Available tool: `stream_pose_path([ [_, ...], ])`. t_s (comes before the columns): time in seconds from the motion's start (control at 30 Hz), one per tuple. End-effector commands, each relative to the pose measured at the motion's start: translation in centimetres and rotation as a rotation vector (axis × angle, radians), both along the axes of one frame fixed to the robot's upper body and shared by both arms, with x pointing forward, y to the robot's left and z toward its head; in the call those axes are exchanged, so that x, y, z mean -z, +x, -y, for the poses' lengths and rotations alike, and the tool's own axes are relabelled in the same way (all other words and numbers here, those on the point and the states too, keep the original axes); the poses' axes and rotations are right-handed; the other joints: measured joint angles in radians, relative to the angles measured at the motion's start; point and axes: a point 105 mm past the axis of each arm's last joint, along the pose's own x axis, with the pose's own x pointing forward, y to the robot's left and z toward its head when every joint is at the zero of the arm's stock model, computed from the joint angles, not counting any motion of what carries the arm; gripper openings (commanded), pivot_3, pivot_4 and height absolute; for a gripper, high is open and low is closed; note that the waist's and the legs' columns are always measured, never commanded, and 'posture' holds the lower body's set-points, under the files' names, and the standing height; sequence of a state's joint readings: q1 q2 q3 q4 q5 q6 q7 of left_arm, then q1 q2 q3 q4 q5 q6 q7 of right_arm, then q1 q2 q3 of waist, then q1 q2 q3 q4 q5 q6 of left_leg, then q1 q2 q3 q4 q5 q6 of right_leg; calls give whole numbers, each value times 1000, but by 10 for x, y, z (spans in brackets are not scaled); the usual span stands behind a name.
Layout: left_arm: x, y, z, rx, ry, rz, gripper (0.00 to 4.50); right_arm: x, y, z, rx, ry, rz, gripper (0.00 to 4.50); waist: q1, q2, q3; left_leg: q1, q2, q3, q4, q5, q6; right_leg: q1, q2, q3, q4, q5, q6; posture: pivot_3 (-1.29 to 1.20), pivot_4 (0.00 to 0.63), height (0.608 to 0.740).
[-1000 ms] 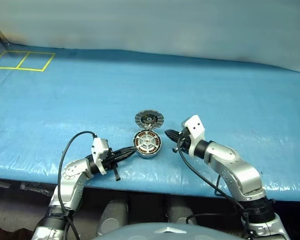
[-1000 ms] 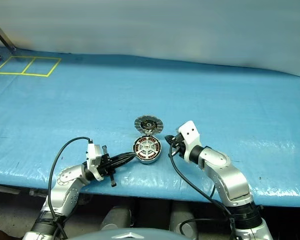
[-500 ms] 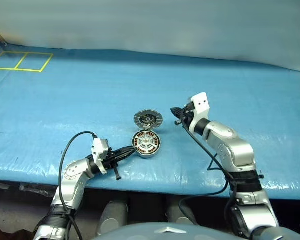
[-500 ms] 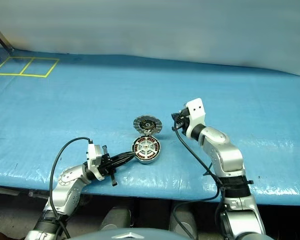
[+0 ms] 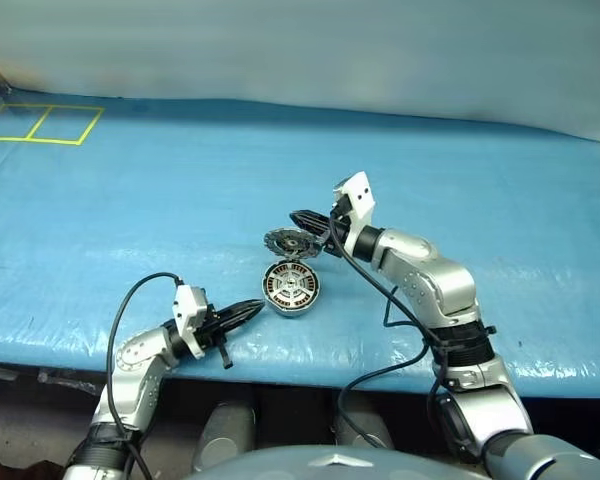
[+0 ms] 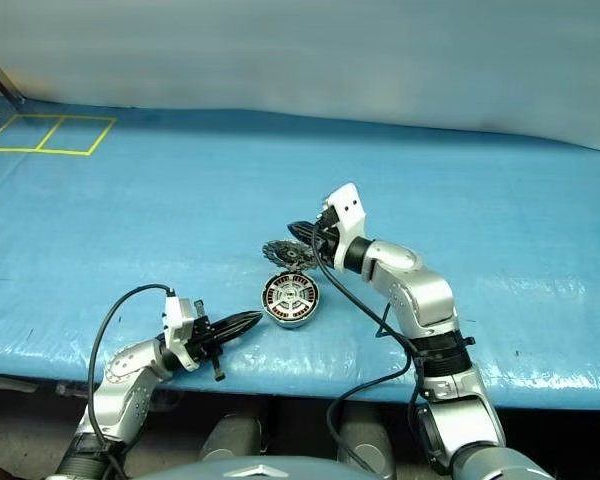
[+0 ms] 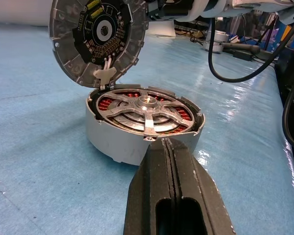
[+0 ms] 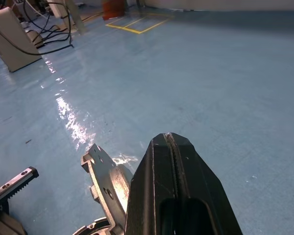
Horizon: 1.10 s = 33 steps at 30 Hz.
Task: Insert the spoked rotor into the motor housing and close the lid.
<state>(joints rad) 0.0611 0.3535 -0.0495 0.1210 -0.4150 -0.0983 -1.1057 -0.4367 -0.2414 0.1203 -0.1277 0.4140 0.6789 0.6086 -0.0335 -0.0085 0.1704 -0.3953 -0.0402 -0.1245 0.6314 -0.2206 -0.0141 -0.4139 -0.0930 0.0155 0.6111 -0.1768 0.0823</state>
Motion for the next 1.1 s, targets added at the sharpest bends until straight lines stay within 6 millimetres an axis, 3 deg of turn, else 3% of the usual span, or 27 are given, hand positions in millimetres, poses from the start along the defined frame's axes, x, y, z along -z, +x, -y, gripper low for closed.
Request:
stream_pose_path([
  [0.03, -11, 0, 0, -1, -28, 40, 0, -5, -15, -1, -34, 4, 25, 31, -1, 0, 0, 0, 0, 0, 0, 0, 0, 0, 0, 0, 0, 0, 0, 0, 150, 740],
  [0.17, -11, -1, -1, 7, -32, 26, 0, 4, -32, 2, -53, -23, 7, 31, -2, 0, 0, 0, 0, 0, 0, 0, 0, 0, 0, 0, 0, 0, 0, 0, 150, 740],
  [0.27, -11, -2, -3, 13, -29, 19, 0, 22, -45, 1, -66, -61, -37, 31, -2, 0, 0, 0, 0, 0, 0, 0, 0, 0, 0, 0, 0, -1, 0, 0, 150, 740],
  [0.43, -12, -3, -5, 23, -25, 11, 0, 47, -49, 0, -28, -93, -102, 31, -2, 0, 0, 0, 0, 1, 0, 0, 0, 0, 0, 0, 0, -1, 0, 0, 150, 740],
  [0.77, -12, -8, -9, 37, -21, -14, 0, 67, -48, -3, 4, -138, -127, 31, -2, 0, -1, 1, 0, 0, 0, 0, 0, 0, 0, 0, 0, -1, 0, 0, 150, 740],
  [0.93, -13, -9, -12, 34, -21, -18, 0, 61, -48, -2, 0, -105, -116, 31, -2, -1, -2, 2, 1, 0, 0, 0, 0, 1, 0, 0, 0, -1, -1, 0, 150, 740],
  [1.03, -13, -8, -12, 33, -19, -16, 0, 59, -50, -1, -19, -121, -103, 619, -2, -1, -2, 2, 1, 0, 0, 0, 0, 1, 0, 0, 0, -1, -1, 0, 150, 740],
  [1.1, -13, -8, -11, 33, -19, -14, 0, 55, -51, -2, -30, -112, -85, 1238, -2, -1, -2, 2, 1, 0, 0, 0, 0, 1, 0, 0, 0, -1, -1, 0, 150, 740],
])
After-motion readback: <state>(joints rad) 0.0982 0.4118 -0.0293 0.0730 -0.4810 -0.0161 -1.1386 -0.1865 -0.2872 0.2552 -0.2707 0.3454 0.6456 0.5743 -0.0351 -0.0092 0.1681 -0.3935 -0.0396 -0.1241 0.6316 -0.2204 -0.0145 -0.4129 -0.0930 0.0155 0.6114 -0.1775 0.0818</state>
